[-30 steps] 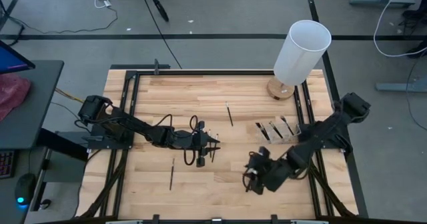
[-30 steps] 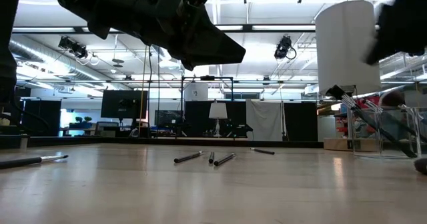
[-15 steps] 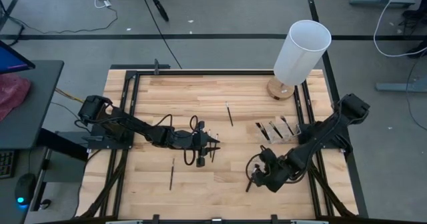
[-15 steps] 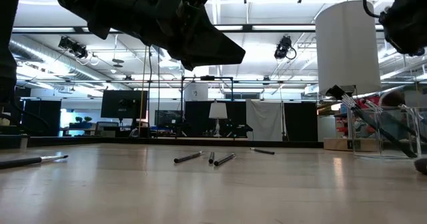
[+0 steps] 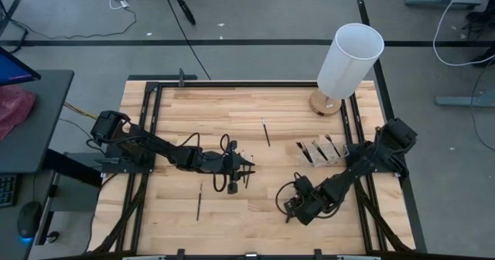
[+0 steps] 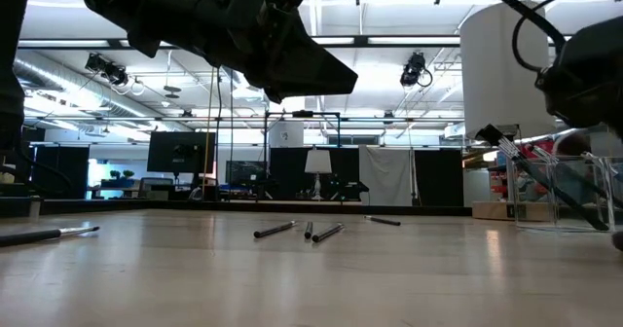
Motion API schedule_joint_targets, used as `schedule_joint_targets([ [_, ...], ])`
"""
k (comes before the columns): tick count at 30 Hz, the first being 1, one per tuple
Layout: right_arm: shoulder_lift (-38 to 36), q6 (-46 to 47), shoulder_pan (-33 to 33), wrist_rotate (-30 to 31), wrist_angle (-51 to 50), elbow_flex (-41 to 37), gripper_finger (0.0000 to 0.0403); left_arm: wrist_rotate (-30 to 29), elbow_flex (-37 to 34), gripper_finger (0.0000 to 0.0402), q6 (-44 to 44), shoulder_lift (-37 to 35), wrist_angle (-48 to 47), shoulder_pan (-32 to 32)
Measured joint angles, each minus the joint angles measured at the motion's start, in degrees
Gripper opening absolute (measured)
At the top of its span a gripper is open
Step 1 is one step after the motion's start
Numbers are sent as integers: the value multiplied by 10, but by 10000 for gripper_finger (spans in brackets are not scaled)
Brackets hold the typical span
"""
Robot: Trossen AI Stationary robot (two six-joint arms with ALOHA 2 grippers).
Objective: Put items in baskets/containers
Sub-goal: Put the black powder brush into the transparent bin
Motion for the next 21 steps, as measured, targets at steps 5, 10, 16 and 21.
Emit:
schedule_joint_targets([
  [5,3,-34,-11,11,-1,0,187,0,0,117,0,0,0,0],
  [10,5,-78,-16,31,10,-2,163,0,0,117,0,0,0,0],
  [16,7,-138,-19,73,44,-3,136,0,0,117,0,0,0,0],
  [21,18,-191,-19,82,47,-2,113,0,0,117,0,0,0,0],
])
